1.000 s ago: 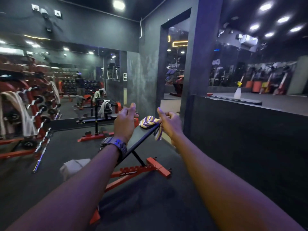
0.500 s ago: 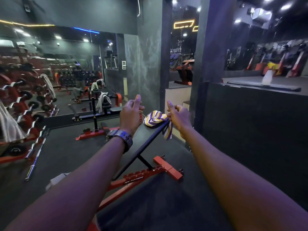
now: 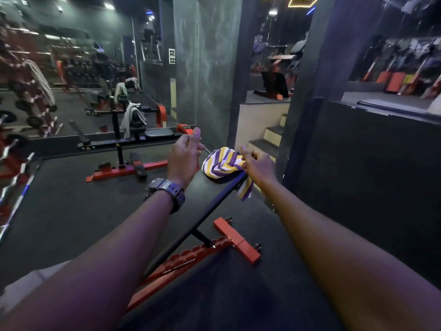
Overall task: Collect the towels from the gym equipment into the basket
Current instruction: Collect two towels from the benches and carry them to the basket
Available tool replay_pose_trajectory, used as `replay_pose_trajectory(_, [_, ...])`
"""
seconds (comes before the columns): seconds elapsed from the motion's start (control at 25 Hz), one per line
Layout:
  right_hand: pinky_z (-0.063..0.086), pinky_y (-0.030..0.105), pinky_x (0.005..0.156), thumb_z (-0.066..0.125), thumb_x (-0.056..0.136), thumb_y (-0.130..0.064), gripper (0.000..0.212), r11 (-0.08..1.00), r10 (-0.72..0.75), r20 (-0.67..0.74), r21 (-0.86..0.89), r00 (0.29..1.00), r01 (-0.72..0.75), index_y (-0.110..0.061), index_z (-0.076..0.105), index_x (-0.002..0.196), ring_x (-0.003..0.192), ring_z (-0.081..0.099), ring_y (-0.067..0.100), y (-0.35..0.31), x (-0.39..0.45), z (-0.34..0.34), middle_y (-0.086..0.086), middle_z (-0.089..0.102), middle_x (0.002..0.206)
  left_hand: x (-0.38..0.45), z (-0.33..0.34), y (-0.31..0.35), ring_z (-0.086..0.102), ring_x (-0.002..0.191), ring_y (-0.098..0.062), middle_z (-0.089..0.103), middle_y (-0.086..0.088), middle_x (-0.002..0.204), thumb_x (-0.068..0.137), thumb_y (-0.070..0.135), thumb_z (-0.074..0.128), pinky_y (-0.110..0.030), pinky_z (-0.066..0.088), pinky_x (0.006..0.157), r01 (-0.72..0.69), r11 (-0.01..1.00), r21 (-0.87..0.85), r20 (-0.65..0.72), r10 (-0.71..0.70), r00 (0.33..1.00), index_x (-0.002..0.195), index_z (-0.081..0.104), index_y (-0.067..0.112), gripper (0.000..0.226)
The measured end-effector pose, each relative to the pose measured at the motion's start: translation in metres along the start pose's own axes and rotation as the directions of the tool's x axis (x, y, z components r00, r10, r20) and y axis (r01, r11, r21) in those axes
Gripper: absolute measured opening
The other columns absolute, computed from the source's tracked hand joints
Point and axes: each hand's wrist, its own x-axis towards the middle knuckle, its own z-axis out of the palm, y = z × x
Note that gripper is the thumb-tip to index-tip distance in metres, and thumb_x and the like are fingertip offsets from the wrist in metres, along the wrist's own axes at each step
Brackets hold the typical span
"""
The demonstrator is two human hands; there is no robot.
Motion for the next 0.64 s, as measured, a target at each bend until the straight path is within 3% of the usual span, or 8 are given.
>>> replay_pose_trajectory(0.16, [0.056, 0.051, 0.089, 0.049, 0.098, -0.06, 0.044, 0.997, 0.025, 0.011, -0.074, 1.0, -0.024, -0.022, 0.067, 0.084, 0.084, 0.07, 0.019, 0.023, 0.085, 0.045, -0.004, 0.072, 0.077, 0.088, 0.025, -0.053, 0.069, 0.085, -0.03, 0.073, -0.01, 0.093, 0.093, 0.062, 0.042, -0.042, 0.05, 0.08, 0.033, 0.999, 0.019, 0.041, -0.033, 0.999, 0.085, 0.063, 0.022, 0.046])
replay_pose_trajectory(0.36, [0.054, 0.045, 0.087, 0.05, 0.097, -0.06, 0.048, 0.995, 0.022, 0.054, -0.1, 0.998, -0.017, -0.019, 0.065, 0.077, 0.087, 0.07, 0.022, 0.053, 0.195, 0.097, -0.002, 0.073, 0.076, 0.182, 0.067, -0.114, 0.068, 0.08, -0.022, 0.074, -0.006, 0.089, 0.088, 0.067, 0.04, -0.043, 0.053, 0.081, 0.093, 0.994, 0.049, 0.019, -0.094, 0.995, 0.086, 0.065, 0.021, 0.053])
replay_pose_trajectory(0.52, [0.04, 0.031, 0.071, 0.05, 0.098, -0.056, 0.046, 0.994, 0.001, 0.131, -0.105, 0.991, 0.012, -0.023, 0.058, 0.068, 0.083, 0.066, 0.021, 0.1, 0.277, 0.135, -0.002, 0.072, 0.075, 0.234, 0.11, -0.174, 0.066, 0.075, -0.017, 0.073, -0.001, 0.083, 0.085, 0.071, 0.04, -0.049, 0.053, 0.085, 0.148, 0.987, 0.068, -0.026, -0.147, 0.989, 0.083, 0.065, 0.023, 0.055])
replay_pose_trajectory(0.64, [0.035, 0.029, 0.066, 0.051, 0.097, -0.058, 0.046, 0.993, 0.036, 0.234, -0.118, 0.972, -0.008, -0.024, 0.057, 0.068, 0.08, 0.062, 0.018, 0.144, 0.338, 0.165, -0.007, 0.066, 0.07, 0.277, 0.146, -0.218, 0.066, 0.074, -0.017, 0.073, 0.0, 0.083, 0.082, 0.076, 0.037, -0.05, 0.053, 0.084, 0.201, 0.974, 0.101, -0.088, -0.192, 0.977, 0.082, 0.065, 0.023, 0.06])
